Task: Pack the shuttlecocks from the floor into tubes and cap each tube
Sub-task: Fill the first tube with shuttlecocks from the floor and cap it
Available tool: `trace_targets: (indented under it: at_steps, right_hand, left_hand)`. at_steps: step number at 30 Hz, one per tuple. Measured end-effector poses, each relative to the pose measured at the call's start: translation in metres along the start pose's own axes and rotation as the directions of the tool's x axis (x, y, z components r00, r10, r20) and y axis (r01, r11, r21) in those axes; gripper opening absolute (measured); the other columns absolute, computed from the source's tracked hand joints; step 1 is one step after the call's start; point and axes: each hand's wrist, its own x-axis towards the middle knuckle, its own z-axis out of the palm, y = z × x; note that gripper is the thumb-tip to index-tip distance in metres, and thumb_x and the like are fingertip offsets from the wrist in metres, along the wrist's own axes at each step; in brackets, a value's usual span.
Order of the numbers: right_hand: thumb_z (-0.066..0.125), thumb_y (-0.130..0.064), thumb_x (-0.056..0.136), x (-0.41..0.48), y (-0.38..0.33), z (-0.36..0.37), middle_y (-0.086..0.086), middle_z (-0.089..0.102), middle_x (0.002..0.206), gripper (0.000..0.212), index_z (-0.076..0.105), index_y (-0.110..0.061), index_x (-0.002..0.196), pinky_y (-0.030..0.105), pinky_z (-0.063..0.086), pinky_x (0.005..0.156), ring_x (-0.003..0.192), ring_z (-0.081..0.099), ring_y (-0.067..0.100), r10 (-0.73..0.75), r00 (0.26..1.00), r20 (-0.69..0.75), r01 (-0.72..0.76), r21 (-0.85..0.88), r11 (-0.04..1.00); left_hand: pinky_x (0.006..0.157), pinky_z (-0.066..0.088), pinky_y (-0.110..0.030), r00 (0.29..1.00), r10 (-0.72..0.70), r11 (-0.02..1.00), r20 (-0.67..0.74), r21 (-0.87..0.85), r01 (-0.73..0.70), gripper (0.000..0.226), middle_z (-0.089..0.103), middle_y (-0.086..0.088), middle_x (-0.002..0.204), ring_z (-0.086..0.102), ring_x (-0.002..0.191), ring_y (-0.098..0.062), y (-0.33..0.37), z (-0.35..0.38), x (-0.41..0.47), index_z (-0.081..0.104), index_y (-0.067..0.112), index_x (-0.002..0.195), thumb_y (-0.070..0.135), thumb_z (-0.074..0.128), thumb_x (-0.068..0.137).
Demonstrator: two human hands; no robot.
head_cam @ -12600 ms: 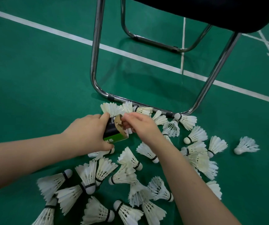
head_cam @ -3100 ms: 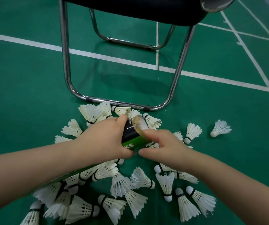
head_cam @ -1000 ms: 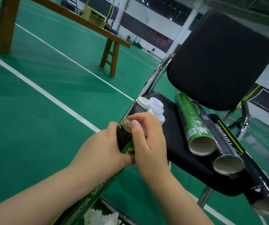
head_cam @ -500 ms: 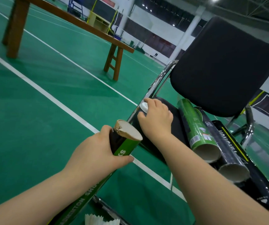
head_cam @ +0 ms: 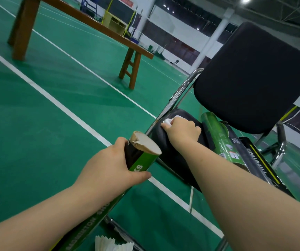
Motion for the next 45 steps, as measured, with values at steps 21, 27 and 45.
trace_targets:
  at_steps: [21, 27, 45]
  right_hand:
    - [0.029, -0.024, 0.101, -0.038, -0.022, -0.047, 0.0, 0.052, 0.095, 0.029, 0.055, -0.013, 0.105, 0.027, 0.033, 0.076, 0.091, 0.047, 0.019, 0.339, 0.919, -0.199, -0.001, 0.862, 0.508]
    - [0.038, -0.027, 0.1, -0.113, -0.023, -0.034, -0.002, 0.061, 0.093, 0.023, 0.058, -0.023, 0.09, 0.025, 0.044, 0.073, 0.084, 0.054, 0.011, 0.337, 0.935, -0.107, 0.01, 0.961, 0.277]
    - [0.053, -0.028, 0.093, -0.235, 0.048, -0.057, -0.012, 0.061, 0.064, 0.025, 0.065, -0.022, 0.071, 0.019, 0.041, 0.059, 0.063, 0.053, 0.004, 0.063, 0.989, 0.131, -0.146, 0.916, 0.375]
  left_hand:
    - [0.074, 0.05, -0.035, 1.0, 0.024, 1.0, 0.001, -0.02, -0.024, 0.061, 0.054, 0.012, 0.084, 0.056, 0.083, -0.017, 0.005, -0.012, -0.01, 0.04, 0.026, 0.102, 0.06, 0.071, 0.063]
    - [0.074, 0.049, -0.036, 0.999, 0.053, 0.999, 0.004, 0.0, -0.053, 0.063, 0.058, 0.005, 0.092, 0.056, 0.086, -0.019, 0.014, -0.016, -0.022, 0.041, 0.023, 0.106, 0.059, 0.071, 0.063]
    - [0.077, 0.051, -0.035, 0.914, 0.269, 0.959, 0.303, -0.001, -0.282, 0.065, 0.062, 0.01, 0.097, 0.059, 0.089, -0.013, 0.039, 0.009, -0.111, 0.044, 0.027, 0.109, 0.055, 0.075, 0.059]
